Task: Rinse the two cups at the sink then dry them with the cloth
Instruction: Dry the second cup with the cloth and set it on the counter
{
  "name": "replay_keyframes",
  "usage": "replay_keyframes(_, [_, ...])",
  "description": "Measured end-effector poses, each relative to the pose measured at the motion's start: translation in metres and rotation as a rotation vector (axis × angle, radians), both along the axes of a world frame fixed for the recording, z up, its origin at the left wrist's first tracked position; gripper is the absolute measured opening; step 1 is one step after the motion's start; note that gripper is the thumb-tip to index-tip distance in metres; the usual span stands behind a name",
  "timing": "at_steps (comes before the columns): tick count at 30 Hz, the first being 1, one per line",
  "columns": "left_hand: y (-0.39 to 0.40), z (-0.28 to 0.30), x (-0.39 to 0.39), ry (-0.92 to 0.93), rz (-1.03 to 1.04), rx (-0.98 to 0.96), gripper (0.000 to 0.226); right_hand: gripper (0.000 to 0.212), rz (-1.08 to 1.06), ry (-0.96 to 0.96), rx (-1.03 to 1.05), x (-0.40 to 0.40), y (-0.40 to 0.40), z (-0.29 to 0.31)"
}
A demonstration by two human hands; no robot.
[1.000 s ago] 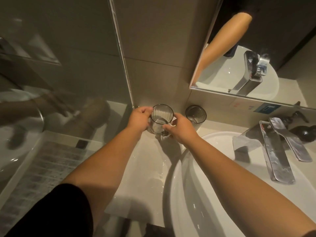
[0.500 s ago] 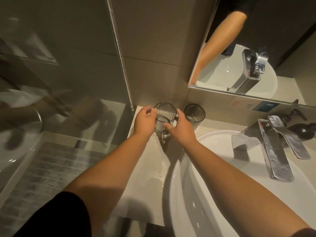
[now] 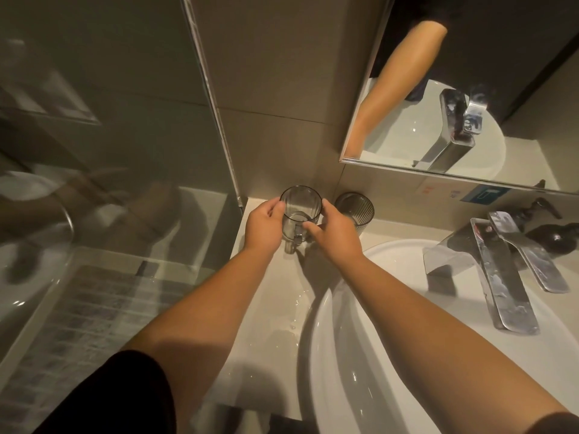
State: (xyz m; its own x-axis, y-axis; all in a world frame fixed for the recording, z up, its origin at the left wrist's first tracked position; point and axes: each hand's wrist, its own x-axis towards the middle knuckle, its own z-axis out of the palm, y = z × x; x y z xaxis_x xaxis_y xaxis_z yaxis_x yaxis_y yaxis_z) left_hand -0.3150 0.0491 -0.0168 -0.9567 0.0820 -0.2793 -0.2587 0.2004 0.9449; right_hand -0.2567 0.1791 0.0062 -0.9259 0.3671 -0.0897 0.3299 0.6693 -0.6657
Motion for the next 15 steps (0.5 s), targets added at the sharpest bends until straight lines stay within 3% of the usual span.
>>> replay_keyframes(3, [0.002, -0.014, -0.01, 0.005, -0.007, -0.006, 0.062, 0.069, -0.012, -0.016, 0.025, -0.003, 0.002, 0.003])
replay_keyframes(9, [0.006, 0.004, -0.012, 0.007, -0.027, -0.018, 0.048, 0.069, -0.005, -0.035, 0.071, -0.008, 0.002, 0.007])
replay_keyframes(15, [0.007, 0.002, -0.014, 0.018, -0.025, -0.036, 0.051, 0.067, 0.006, -0.049, 0.094, -0.01, 0.005, 0.007])
